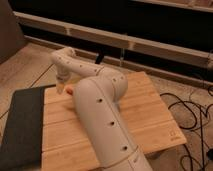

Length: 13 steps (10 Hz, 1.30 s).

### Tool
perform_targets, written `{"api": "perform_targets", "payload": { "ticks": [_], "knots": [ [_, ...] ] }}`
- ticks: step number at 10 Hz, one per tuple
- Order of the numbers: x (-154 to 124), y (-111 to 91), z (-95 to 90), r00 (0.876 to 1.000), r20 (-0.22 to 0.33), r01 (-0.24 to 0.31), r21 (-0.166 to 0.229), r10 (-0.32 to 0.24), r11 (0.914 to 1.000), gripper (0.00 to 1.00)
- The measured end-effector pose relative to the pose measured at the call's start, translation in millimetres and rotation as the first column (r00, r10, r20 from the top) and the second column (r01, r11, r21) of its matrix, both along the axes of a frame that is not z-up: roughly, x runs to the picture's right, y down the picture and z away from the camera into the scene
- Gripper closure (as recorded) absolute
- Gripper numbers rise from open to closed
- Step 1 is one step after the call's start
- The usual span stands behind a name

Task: Drag the pepper across the table

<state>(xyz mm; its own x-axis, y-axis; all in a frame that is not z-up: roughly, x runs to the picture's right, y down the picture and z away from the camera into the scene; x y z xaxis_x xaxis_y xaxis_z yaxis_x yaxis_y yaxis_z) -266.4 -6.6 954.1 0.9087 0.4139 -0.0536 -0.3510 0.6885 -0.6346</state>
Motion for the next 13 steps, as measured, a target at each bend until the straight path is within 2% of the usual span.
{"api": "perform_targets", "payload": {
  "ticks": [3, 7, 9, 11, 13],
  "knots": [
    [16.7, 8.7, 17.3, 0.998, -0.053, -0.028, -0.051, 0.026, 0.9983, 0.35],
    [25.1, 30.1, 32.7, 0.994, -0.110, -0.021, -0.123, 0.008, 0.9922, 0.35],
    [25.4, 33.7, 36.7, 0.993, -0.119, -0.018, -0.141, 0.001, 0.9898, 0.49],
    [22.9, 33.6, 39.3, 0.993, -0.117, -0.014, -0.151, -0.004, 0.9884, 0.74],
    [22.1, 32.5, 40.7, 0.993, -0.118, -0.017, -0.155, -0.001, 0.9877, 0.91]
  ]
}}
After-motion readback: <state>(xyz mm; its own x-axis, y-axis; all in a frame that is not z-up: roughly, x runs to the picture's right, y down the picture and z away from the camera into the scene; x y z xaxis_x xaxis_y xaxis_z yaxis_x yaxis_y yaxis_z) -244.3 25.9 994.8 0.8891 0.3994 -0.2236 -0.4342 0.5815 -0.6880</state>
